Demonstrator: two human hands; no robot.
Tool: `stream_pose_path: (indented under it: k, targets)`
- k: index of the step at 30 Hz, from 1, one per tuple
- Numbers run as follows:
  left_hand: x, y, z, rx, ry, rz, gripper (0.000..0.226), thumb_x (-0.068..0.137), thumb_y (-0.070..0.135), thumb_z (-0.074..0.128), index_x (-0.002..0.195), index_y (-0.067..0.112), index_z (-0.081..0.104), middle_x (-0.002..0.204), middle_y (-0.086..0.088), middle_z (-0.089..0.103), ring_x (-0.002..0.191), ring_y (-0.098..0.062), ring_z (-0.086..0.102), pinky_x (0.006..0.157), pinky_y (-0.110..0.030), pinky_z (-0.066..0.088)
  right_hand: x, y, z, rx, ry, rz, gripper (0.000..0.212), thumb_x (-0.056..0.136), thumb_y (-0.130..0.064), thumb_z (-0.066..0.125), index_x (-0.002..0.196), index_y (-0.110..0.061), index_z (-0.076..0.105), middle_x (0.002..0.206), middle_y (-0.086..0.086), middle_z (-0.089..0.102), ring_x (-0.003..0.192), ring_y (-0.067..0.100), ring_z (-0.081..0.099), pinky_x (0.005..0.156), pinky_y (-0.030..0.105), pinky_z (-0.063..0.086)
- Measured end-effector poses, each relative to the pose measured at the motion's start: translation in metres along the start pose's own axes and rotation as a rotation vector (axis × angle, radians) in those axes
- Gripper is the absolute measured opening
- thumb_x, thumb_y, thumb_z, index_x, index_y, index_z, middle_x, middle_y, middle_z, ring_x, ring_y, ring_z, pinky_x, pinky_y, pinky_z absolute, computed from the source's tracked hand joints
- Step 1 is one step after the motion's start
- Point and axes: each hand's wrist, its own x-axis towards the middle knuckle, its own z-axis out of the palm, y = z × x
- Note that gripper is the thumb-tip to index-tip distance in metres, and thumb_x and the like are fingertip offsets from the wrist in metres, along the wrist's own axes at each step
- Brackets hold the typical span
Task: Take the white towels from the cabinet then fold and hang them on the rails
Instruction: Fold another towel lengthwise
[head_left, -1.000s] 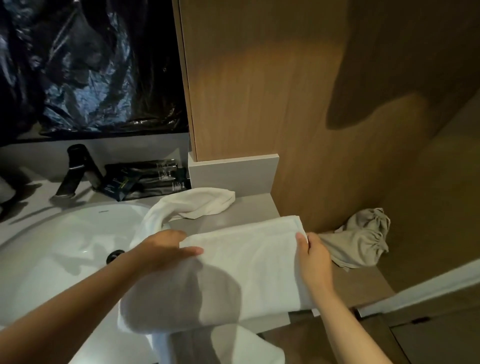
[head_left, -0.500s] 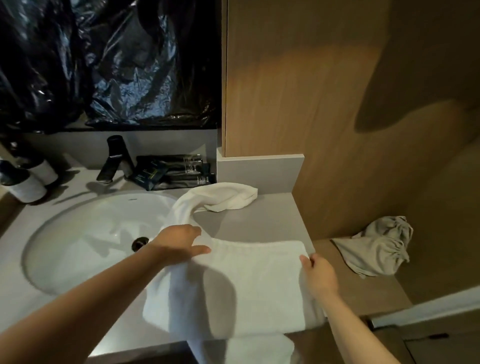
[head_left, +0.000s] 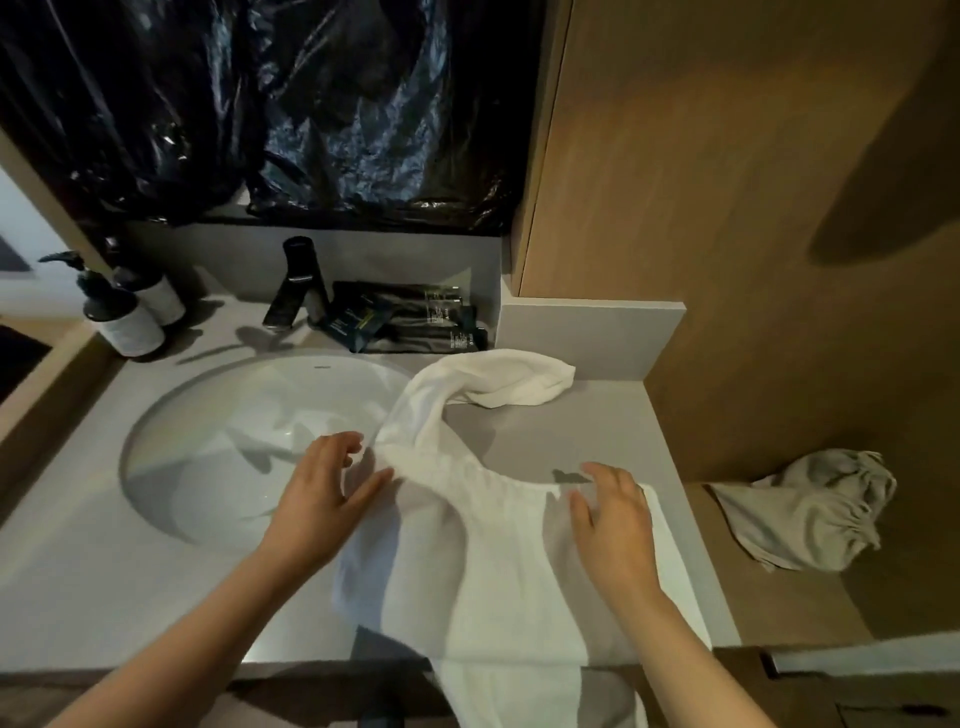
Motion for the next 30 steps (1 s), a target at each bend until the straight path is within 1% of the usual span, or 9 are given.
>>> stream_pose_path:
  k: [2,5,9,12,17,21,25,28,30]
  targets:
    - [-0.008,-0.009,-0.003,-0.103,-0.025,-0.102,0.066,0.076,0.062,0.053,0.126,0.018,0.051,0.117,0.002,0.055,0.101,-0.015,0.059,0.083,-0.033,0.055,-0.002,-0.027,0.009,0.072,-0.063,-0.075,0.031,0.099,-0.021,0.053,0.130,-0.020,0.055,0.132,-0.001,0.052,0.120,0.014,0.049,0.099,0.021,0.038]
    - [-0.016,-0.020,-0.004,-0.285,-0.076,-0.253,0.062,0.076,0.060,0.055,0.118,0.016,0.054,0.113,0.002,0.060,0.098,-0.015,0.062,0.077,-0.026,0.055,-0.004,-0.061,0.023,0.134,-0.199,-0.211,0.025,0.099,-0.023,0.052,0.123,-0.020,0.060,0.122,-0.007,0.056,0.113,0.009,0.054,0.099,0.024,0.044]
    - [-0.029,-0.030,0.004,-0.551,-0.218,-0.381,0.079,0.067,0.081,0.054,0.103,0.011,0.060,0.101,-0.006,0.067,0.092,-0.023,0.067,0.088,-0.044,0.055,-0.002,-0.099,0.042,0.147,-0.326,-0.302,0.027,0.099,-0.024,0.053,0.124,-0.019,0.061,0.124,-0.006,0.056,0.114,0.010,0.054,0.102,0.026,0.043]
    - [-0.032,-0.033,0.007,-0.699,-0.278,-0.396,0.077,0.061,0.078,0.055,0.099,0.011,0.064,0.098,-0.007,0.070,0.093,-0.025,0.068,0.091,-0.050,0.053,0.007,-0.115,0.056,0.106,-0.357,-0.340,0.029,0.098,-0.025,0.056,0.125,-0.015,0.061,0.124,-0.001,0.058,0.117,0.013,0.053,0.102,0.021,0.039]
    - [-0.019,-0.034,0.000,-0.776,-0.282,-0.362,0.042,0.079,0.065,0.057,0.111,0.039,0.064,0.106,0.011,0.069,0.102,-0.014,0.066,0.096,-0.044,0.051,0.014,-0.123,0.068,0.099,-0.428,-0.199,0.043,0.097,-0.034,0.057,0.135,-0.016,0.052,0.135,-0.003,0.051,0.125,0.012,0.047,0.108,0.027,0.036]
    - [-0.009,-0.024,-0.007,-0.841,-0.382,-0.251,0.026,0.095,0.035,0.054,0.118,0.047,0.057,0.111,0.019,0.069,0.101,-0.005,0.066,0.089,-0.031,0.054,0.025,-0.125,0.072,0.089,-0.444,-0.130,0.040,0.094,-0.034,0.061,0.129,-0.017,0.057,0.127,-0.001,0.055,0.119,0.014,0.052,0.100,0.023,0.038]
    - [0.003,-0.028,-0.011,-0.825,-0.436,-0.252,0.028,0.092,0.044,0.054,0.119,0.049,0.054,0.109,0.014,0.070,0.096,-0.009,0.068,0.082,-0.033,0.057,0.028,-0.119,0.069,0.310,-0.365,-0.085,0.010,0.092,-0.025,0.065,0.102,-0.021,0.064,0.105,-0.001,0.064,0.098,0.018,0.062,0.088,0.034,0.050]
    - [0.007,-0.033,-0.011,-0.736,-0.461,-0.259,0.021,0.091,0.054,0.050,0.112,0.052,0.053,0.089,0.006,0.068,0.070,-0.014,0.061,0.063,-0.027,0.051,0.023,-0.120,0.066,0.433,-0.407,-0.046,0.005,0.094,-0.020,0.062,0.099,-0.021,0.063,0.095,-0.006,0.068,0.085,0.009,0.065,0.074,0.023,0.052]
    - [0.004,-0.035,-0.009,-0.693,-0.433,-0.311,0.013,0.093,0.056,0.042,0.103,0.053,0.050,0.085,0.011,0.062,0.071,-0.008,0.056,0.067,-0.020,0.047,0.023,-0.122,0.066,0.443,-0.405,-0.041,0.007,0.096,-0.019,0.060,0.101,-0.020,0.064,0.092,-0.009,0.069,0.082,0.005,0.065,0.071,0.018,0.050]
